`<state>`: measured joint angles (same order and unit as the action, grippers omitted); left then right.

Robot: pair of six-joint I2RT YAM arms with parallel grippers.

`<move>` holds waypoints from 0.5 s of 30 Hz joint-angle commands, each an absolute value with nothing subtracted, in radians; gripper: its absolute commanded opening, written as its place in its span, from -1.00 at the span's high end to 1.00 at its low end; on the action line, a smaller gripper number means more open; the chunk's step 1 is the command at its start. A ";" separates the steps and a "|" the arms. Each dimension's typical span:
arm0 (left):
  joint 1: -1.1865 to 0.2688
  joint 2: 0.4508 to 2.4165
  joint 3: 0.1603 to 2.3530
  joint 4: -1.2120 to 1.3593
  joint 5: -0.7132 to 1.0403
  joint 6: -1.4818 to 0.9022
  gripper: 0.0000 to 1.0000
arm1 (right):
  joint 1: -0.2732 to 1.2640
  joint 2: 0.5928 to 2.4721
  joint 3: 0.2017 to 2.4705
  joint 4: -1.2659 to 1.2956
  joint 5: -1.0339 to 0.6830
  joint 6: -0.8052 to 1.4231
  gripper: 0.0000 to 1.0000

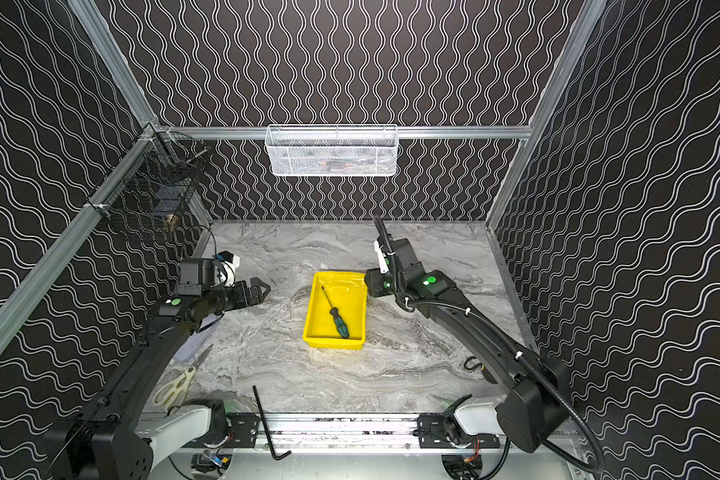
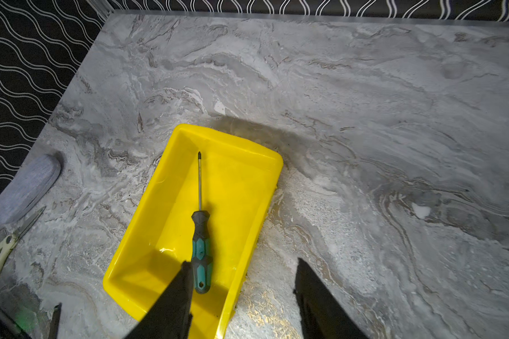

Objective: Put the screwdriver in the bin
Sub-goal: 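Raise the right gripper out of the bin and draw it back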

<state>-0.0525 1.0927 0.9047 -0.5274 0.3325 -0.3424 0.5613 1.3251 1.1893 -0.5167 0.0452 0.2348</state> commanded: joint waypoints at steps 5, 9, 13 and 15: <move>-0.055 1.124 0.968 -0.415 0.372 -0.408 -0.98 | 0.493 1.218 1.149 -0.530 0.097 0.236 -0.27; -0.060 1.147 0.960 -0.346 0.404 -0.392 -0.98 | 0.453 1.124 1.072 -0.460 0.097 0.255 -0.47; -0.061 1.137 0.937 -0.319 0.442 -0.381 -0.98 | 0.406 1.080 1.040 -0.440 0.111 0.259 -0.64; -0.062 1.104 0.901 -0.284 0.399 -0.390 -0.98 | 0.389 1.070 1.025 -0.425 0.114 0.258 -0.69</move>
<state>-0.0612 1.1294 0.9237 -0.3550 0.4038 -0.3912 0.4049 1.0832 1.0393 -0.4774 0.0959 0.2504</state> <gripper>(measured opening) 0.989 0.840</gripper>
